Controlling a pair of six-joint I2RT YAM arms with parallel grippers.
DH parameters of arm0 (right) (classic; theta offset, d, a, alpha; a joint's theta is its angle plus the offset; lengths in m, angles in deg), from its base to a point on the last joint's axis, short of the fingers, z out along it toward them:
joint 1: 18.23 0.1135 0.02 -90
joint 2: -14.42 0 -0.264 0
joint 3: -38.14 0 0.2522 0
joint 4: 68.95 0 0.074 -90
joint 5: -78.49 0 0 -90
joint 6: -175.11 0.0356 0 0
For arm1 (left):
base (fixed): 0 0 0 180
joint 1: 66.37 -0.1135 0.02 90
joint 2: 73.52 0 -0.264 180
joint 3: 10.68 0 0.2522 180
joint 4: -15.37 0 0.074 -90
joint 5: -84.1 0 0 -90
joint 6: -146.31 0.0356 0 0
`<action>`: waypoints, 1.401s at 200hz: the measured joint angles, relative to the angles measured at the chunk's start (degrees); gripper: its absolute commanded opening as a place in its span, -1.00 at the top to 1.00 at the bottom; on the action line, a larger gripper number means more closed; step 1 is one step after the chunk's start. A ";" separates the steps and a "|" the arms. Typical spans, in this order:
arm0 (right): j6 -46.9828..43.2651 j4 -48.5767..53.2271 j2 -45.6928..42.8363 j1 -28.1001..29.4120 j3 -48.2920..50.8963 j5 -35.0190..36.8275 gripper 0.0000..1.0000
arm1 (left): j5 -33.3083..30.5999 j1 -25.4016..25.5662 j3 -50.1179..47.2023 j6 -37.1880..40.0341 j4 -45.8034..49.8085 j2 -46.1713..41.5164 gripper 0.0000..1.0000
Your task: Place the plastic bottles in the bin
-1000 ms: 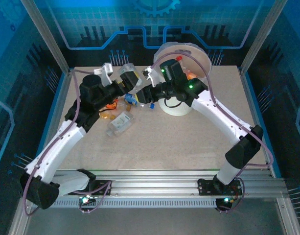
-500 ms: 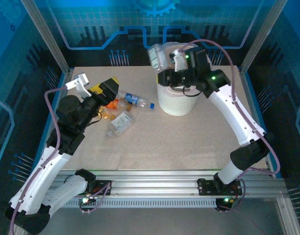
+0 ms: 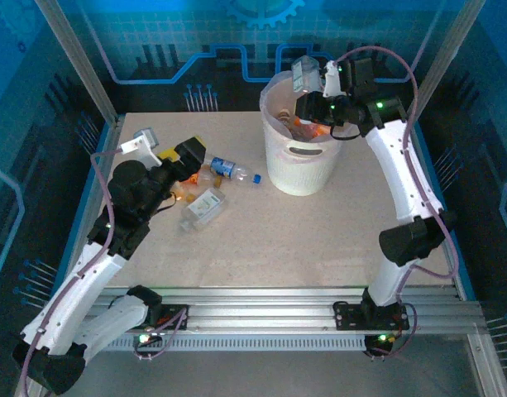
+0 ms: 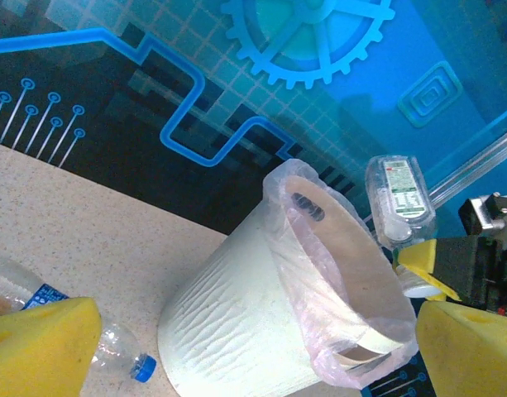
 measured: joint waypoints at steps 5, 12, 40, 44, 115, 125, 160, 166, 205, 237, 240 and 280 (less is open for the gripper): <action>-0.09 0.76 0.79 -0.11 -0.79 0.02 0.60 | -0.22 0.02 -0.13 0.00 0.00 0.07 -0.98; -0.37 1.95 2.01 -0.17 -1.99 0.24 0.60 | -0.52 0.00 -0.35 0.00 0.04 0.17 -0.98; -1.31 5.95 6.54 -0.31 -6.23 1.33 0.57 | -1.40 0.00 -0.83 0.00 0.57 0.48 -0.98; -1.40 6.36 7.02 -0.33 -6.71 1.42 0.56 | -1.49 0.00 -0.83 0.00 0.57 0.52 -0.98; -2.58 11.63 14.56 -1.33 -13.07 4.24 0.52 | -2.86 0.00 -0.87 -0.02 1.11 1.36 -0.98; -2.60 12.09 15.37 -1.51 -13.77 4.63 0.51 | -2.91 0.00 -0.90 -0.02 1.29 1.51 -0.98; -3.06 13.73 18.62 -2.38 -16.90 6.01 0.46 | -3.34 0.00 -1.18 -0.09 2.29 2.01 -0.98; -3.21 13.84 19.04 -2.49 -17.00 6.19 0.45 | -3.39 0.00 -1.20 -0.13 2.40 2.10 -0.98; -3.74 14.32 20.72 -2.91 -17.29 7.72 0.36 | -3.78 -0.33 -1.57 -0.46 2.95 2.32 -0.98; -4.37 14.60 21.11 -2.91 -17.84 8.17 0.24 | -4.00 -0.76 -1.68 -0.48 3.45 2.64 -0.98; -4.46 14.62 21.20 -2.91 -17.92 8.22 0.21 | -4.00 -0.79 -1.70 -0.48 3.48 2.69 -0.98; -5.62 15.02 21.75 -2.89 -18.49 8.52 -0.30 | -4.17 -1.03 -1.84 -0.48 4.17 3.34 -0.98</action>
